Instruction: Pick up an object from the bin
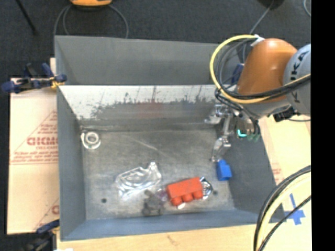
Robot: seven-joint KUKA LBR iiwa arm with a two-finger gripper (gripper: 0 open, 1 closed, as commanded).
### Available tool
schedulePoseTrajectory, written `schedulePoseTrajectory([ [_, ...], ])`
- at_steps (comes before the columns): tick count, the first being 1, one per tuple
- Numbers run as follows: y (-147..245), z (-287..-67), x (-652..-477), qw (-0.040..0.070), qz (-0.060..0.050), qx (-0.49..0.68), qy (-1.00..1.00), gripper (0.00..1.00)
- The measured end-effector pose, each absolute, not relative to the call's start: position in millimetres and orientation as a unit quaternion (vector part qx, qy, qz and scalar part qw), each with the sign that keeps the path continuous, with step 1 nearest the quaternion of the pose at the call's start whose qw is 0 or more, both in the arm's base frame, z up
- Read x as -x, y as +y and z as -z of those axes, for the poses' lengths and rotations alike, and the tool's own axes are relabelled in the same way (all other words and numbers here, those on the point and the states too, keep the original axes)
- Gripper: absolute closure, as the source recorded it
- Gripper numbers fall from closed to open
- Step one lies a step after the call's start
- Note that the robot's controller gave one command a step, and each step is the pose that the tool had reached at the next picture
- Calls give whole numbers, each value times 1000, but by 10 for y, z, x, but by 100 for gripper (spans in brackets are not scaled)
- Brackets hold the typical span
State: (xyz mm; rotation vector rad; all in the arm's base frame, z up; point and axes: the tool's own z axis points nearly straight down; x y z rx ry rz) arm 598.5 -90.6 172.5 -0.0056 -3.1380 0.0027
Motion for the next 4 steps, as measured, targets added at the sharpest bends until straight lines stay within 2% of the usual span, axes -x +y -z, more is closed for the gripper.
schedulePoseTrajectory([
  [1,-1502,-980,-5427,3,0,56,-998,0],
  [2,-1475,-736,-5334,-5,1,121,-993,0],
  [3,-1489,-765,-5364,-9,-1,120,-993,100],
  [4,-1457,-2118,-5383,-6,0,110,-994,100],
])
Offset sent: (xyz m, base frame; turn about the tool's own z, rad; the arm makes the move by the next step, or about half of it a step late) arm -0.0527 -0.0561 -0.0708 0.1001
